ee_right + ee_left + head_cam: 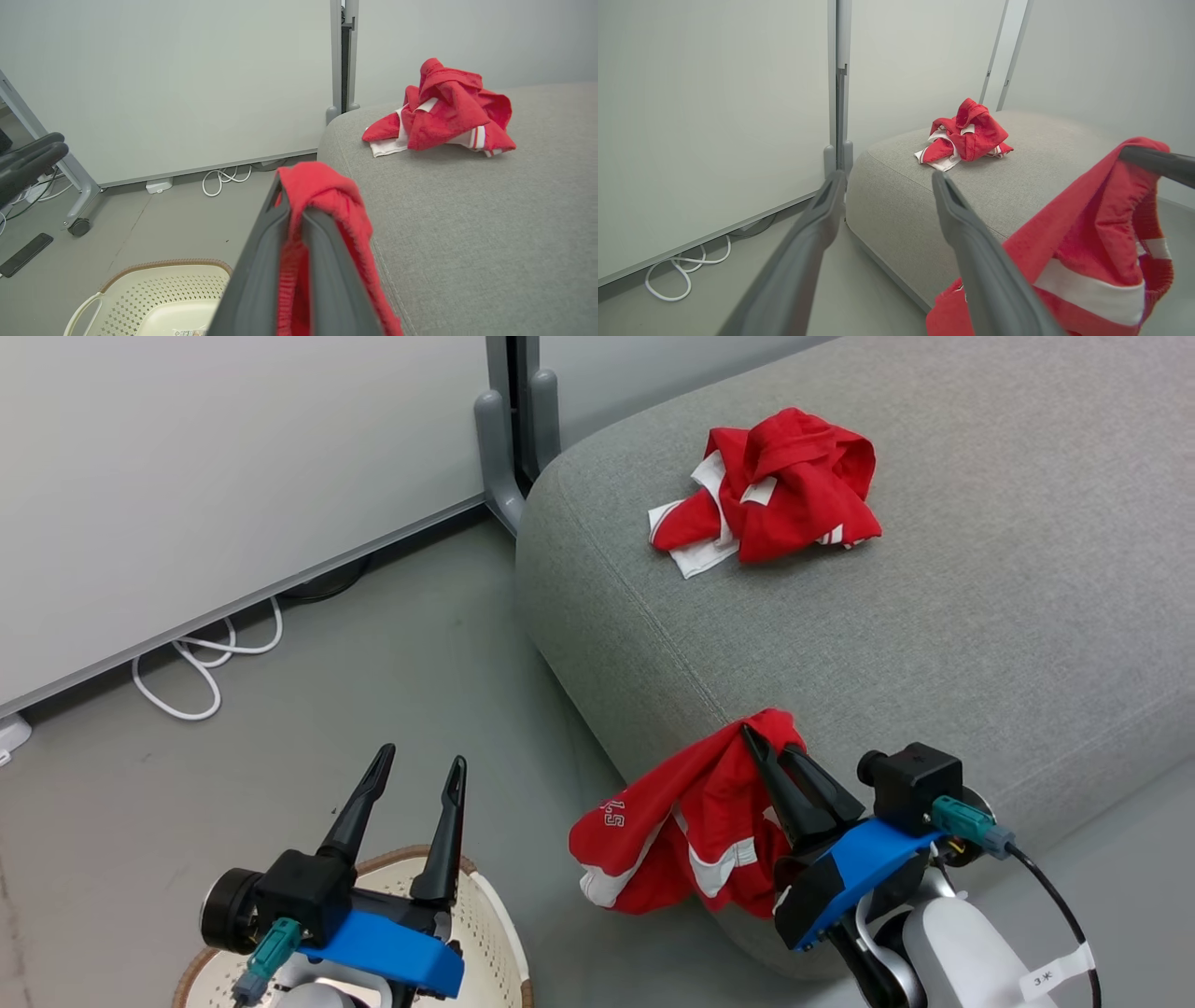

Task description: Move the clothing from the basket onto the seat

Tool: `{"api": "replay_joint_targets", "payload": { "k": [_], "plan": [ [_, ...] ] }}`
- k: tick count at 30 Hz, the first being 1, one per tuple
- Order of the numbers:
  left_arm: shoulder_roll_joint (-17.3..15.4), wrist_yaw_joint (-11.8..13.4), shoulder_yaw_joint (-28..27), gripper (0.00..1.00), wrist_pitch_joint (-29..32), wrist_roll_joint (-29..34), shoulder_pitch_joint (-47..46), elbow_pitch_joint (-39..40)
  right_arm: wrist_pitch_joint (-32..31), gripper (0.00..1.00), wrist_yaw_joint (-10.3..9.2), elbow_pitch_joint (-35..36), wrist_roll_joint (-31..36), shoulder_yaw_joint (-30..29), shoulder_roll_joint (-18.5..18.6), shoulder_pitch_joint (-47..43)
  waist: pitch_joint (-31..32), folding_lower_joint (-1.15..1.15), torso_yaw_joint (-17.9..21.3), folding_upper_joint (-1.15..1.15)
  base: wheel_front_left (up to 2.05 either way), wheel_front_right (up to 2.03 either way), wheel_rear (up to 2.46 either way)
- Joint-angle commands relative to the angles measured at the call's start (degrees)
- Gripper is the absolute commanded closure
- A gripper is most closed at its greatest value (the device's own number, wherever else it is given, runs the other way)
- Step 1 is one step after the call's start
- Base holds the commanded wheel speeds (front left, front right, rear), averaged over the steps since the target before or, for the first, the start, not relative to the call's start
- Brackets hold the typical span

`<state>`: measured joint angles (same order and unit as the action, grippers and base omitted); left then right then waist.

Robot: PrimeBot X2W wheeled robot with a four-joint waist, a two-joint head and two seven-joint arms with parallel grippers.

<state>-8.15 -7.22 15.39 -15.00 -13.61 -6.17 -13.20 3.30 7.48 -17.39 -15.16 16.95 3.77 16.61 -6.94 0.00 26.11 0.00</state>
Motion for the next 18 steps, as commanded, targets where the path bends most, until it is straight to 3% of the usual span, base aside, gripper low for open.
{"api": "replay_joint_targets", "payload": {
  "k": [1, 18],
  "plan": [
    [-0.3, -0.41, -0.08, 0.0, -0.27, 0.01, -0.67, 0.13, 0.0, 1.0, 0.03, 0.61, 0.42, -0.3, -0.27, -1.04, -0.39, 0.0, 0.69, 0.0, 0.0, 0.0, 0.0],
    [-1.04, -0.42, 0.45, 0.0, -0.27, 0.15, -1.55, 0.64, 0.29, 1.0, 0.03, 2.69, 1.84, -2.18, -0.79, 1.04, -3.12, 0.0, 0.29, 0.0, 0.0, 0.0, 0.0]
  ]
}}
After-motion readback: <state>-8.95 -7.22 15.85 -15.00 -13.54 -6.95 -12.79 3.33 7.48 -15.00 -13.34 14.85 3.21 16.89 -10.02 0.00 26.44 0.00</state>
